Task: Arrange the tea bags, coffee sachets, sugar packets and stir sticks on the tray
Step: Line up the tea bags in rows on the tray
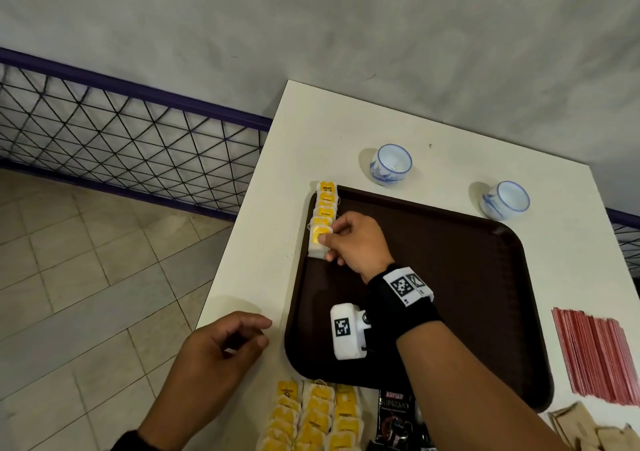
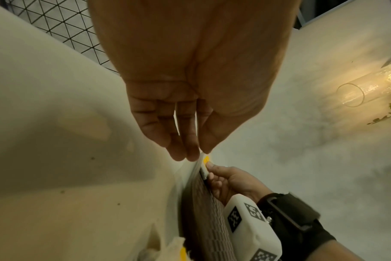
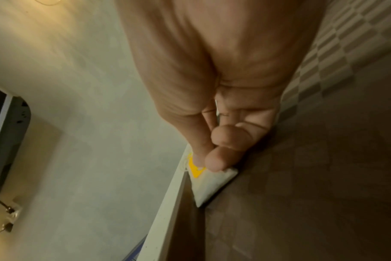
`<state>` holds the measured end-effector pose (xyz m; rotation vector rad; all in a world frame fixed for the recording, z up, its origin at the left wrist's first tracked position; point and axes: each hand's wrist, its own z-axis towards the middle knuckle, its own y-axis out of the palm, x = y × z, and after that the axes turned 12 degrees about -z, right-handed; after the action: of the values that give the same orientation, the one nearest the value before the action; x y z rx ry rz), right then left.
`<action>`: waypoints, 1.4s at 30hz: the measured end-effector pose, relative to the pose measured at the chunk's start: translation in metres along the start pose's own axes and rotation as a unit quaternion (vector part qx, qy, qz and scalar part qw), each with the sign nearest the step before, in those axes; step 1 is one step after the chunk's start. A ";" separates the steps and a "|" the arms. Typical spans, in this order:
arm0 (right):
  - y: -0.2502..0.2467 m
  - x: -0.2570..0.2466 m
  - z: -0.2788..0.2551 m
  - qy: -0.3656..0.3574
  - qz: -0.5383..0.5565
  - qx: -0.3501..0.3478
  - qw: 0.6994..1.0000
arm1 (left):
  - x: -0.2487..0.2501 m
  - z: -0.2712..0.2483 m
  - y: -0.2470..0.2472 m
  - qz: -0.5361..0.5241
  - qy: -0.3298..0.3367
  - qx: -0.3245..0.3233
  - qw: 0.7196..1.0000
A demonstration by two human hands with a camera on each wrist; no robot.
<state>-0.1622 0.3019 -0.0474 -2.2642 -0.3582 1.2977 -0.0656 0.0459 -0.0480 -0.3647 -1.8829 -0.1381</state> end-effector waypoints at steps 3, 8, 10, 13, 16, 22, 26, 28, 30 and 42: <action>0.000 -0.001 -0.004 0.005 -0.008 0.025 1.000 | 0.001 -0.009 -0.001 0.031 0.003 -0.006 0.999; -0.015 0.007 -0.042 -0.026 -0.036 0.048 0.998 | 0.002 -0.026 -0.007 0.082 0.007 -0.048 0.995; -0.022 0.021 -0.067 -0.033 -0.054 0.031 0.998 | -0.002 -0.035 -0.011 0.096 0.012 -0.078 0.992; -0.031 0.047 -0.105 -0.022 -0.081 0.001 0.996 | -0.012 -0.046 -0.018 0.153 0.044 -0.171 0.972; -0.037 0.068 -0.140 -0.012 -0.088 -0.011 0.996 | -0.019 -0.057 -0.025 0.189 0.056 -0.244 0.949; -0.040 0.086 -0.191 0.004 -0.064 -0.045 0.997 | -0.017 -0.072 -0.024 0.312 0.077 -0.291 0.901; -0.037 0.090 -0.201 0.004 -0.063 -0.048 0.997 | -0.015 -0.067 -0.007 0.442 0.067 -0.298 0.843; -0.037 0.089 -0.206 -0.001 -0.059 -0.049 0.997 | -0.017 -0.067 0.000 0.462 0.082 -0.298 0.831; -0.039 0.088 -0.208 -0.005 -0.054 -0.045 0.998 | -0.022 -0.068 0.003 0.473 0.099 -0.287 0.827; -0.033 0.093 -0.209 -0.016 -0.055 -0.043 0.997 | -0.048 -0.086 -0.003 0.373 0.177 -0.211 0.886</action>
<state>0.0655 0.3108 -0.0096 -2.2631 -0.5512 1.2853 0.0251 0.0104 -0.0637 -1.2495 -1.2322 -0.0821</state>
